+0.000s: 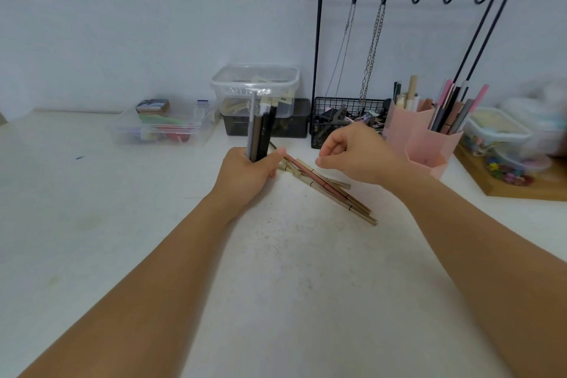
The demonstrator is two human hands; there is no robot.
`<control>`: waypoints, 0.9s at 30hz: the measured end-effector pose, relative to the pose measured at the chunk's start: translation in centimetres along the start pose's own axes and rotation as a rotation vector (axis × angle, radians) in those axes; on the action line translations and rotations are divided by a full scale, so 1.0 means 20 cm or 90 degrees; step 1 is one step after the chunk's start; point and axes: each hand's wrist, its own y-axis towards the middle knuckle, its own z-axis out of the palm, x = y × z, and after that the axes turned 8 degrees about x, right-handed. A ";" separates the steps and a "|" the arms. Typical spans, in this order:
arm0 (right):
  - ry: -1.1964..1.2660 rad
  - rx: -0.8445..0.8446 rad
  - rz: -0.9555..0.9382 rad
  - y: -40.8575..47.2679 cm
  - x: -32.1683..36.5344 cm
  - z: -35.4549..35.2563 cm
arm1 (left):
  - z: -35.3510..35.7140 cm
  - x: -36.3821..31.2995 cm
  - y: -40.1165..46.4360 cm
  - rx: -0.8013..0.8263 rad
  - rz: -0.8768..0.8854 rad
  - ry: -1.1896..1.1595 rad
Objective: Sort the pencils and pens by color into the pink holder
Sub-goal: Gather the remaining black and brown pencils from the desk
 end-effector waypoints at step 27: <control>0.471 -0.260 -0.035 0.01 0.15 0.15 | -0.05 -0.07 0.02 -0.035 -0.130 -0.416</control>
